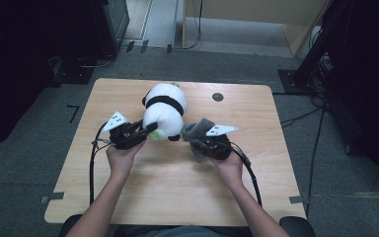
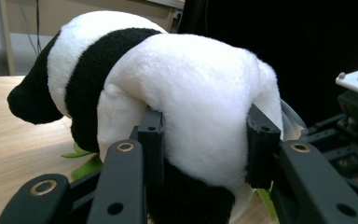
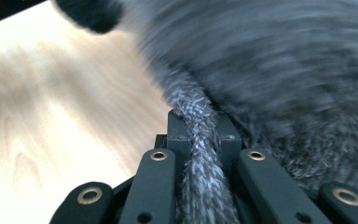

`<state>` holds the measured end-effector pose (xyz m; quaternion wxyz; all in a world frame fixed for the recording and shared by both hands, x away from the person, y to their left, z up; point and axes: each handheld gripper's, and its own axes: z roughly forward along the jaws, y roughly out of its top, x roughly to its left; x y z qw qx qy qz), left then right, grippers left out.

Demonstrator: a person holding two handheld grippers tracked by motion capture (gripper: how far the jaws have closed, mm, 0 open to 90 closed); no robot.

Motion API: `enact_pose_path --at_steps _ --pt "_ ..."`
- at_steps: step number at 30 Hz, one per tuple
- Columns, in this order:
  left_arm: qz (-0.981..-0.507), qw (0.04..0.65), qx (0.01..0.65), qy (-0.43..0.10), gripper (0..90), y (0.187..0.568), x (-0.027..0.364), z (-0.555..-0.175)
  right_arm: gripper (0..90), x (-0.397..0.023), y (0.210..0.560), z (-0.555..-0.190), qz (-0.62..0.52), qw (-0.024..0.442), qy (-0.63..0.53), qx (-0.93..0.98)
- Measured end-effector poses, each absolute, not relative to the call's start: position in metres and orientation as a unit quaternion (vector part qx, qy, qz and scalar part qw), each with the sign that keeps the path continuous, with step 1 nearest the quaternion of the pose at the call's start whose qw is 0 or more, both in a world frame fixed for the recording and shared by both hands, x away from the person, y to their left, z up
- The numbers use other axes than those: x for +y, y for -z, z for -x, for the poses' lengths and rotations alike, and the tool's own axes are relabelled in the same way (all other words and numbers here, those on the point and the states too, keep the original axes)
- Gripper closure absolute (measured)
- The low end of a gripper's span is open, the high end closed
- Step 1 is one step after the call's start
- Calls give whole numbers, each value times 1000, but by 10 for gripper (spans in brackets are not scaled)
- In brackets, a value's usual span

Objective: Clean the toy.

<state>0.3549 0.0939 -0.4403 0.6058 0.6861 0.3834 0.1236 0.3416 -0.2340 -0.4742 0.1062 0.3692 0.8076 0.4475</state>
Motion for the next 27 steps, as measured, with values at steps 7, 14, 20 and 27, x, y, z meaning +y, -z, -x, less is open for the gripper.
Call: enact_pose_path --at_steps 7,14,20,27 --pt "-683 606 385 -132 591 442 102 -359 823 -264 472 -351 -410 125 -454 781" --pt "-683 603 389 -141 591 443 111 -363 823 -287 467 -357 -438 143 -458 760" --pt "-687 594 387 -158 591 444 119 -364 822 -299 464 -361 -449 155 -457 752" --pt "-684 593 391 -164 591 445 130 -368 822 -311 463 -366 -460 169 -451 746"
